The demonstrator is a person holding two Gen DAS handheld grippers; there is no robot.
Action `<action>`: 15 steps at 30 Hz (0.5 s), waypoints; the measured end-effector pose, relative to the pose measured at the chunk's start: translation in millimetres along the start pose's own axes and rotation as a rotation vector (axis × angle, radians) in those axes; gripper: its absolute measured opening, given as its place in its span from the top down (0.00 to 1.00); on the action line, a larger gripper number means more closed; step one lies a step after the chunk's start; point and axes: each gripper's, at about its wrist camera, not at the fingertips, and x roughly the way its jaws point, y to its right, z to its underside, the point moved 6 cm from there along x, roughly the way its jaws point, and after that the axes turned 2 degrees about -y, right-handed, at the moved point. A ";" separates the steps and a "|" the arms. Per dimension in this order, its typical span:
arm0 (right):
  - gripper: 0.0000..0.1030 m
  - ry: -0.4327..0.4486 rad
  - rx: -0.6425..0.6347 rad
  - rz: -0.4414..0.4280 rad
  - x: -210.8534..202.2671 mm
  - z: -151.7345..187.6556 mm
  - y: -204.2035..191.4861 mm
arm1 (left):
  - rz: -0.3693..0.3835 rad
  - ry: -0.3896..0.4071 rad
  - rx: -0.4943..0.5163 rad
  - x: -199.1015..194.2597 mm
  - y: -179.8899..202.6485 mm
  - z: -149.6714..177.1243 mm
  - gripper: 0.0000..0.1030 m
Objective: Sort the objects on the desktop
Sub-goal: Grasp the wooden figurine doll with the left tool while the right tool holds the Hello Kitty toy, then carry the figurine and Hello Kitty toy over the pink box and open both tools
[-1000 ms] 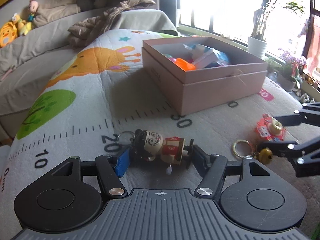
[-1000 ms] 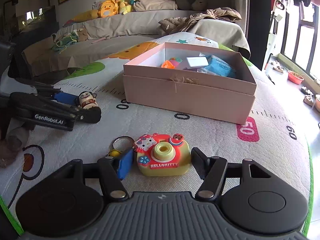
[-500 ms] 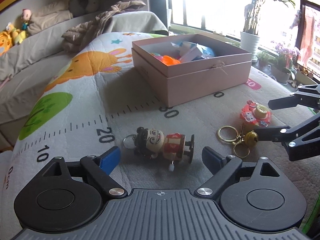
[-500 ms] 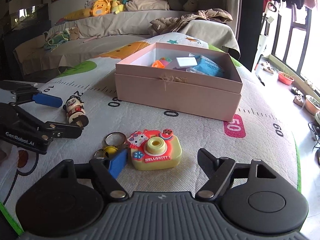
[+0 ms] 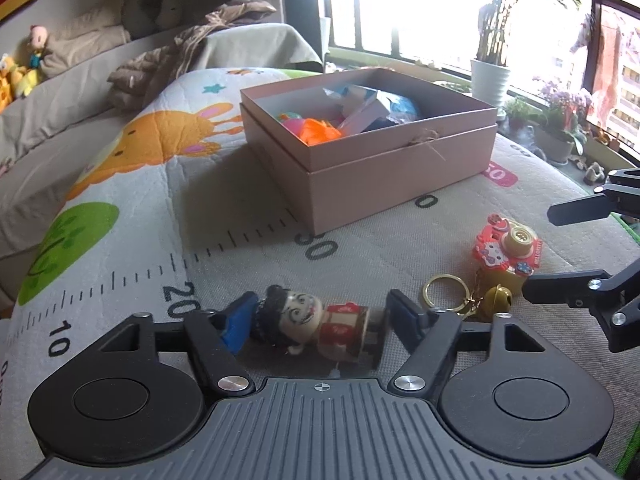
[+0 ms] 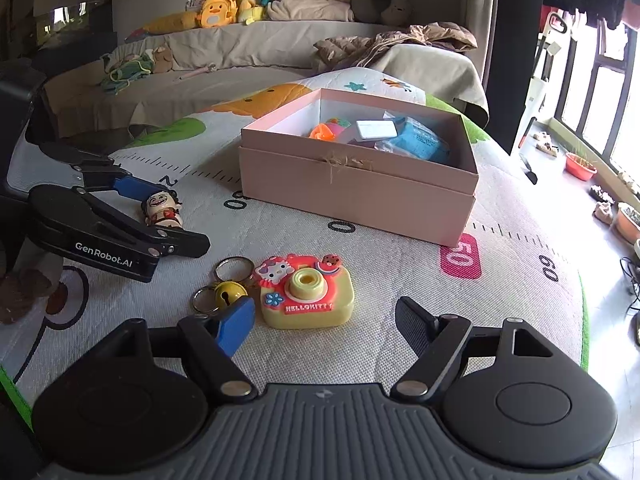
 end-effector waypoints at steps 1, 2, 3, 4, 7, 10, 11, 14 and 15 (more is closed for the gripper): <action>0.24 -0.007 -0.003 0.003 1.3 0.2 0.2 | 0.004 0.001 0.001 -1.4 0.0 0.7 0.29; 0.24 -0.014 -0.011 0.009 2.9 0.5 0.1 | 0.005 0.001 0.006 -2.2 0.3 1.6 0.29; 0.24 -0.020 -0.021 0.012 5.0 0.2 -0.5 | 0.006 0.001 0.012 -2.9 0.9 2.7 0.29; 0.24 -0.024 -0.032 0.009 7.0 -0.3 -1.9 | 0.008 0.000 0.016 -3.7 1.4 3.6 0.29; 0.24 -0.034 -0.044 -0.015 14.8 -4.0 -4.7 | 0.011 -0.003 0.016 -4.5 2.6 3.7 0.28; 0.27 -0.044 -0.031 -0.031 23.3 -8.7 -3.5 | 0.001 -0.006 0.010 -1.4 2.1 3.2 0.23; 0.35 -0.050 -0.024 -0.045 25.3 -10.3 -3.9 | 0.005 -0.006 0.008 -0.7 1.9 3.0 0.23; 0.46 -0.066 -0.036 -0.066 22.8 -12.0 -10.8 | 0.011 -0.006 0.008 -1.1 1.6 4.0 0.24; 0.46 -0.067 -0.045 -0.059 21.9 -11.5 -12.6 | 0.015 -0.006 0.009 -2.1 2.6 4.2 0.28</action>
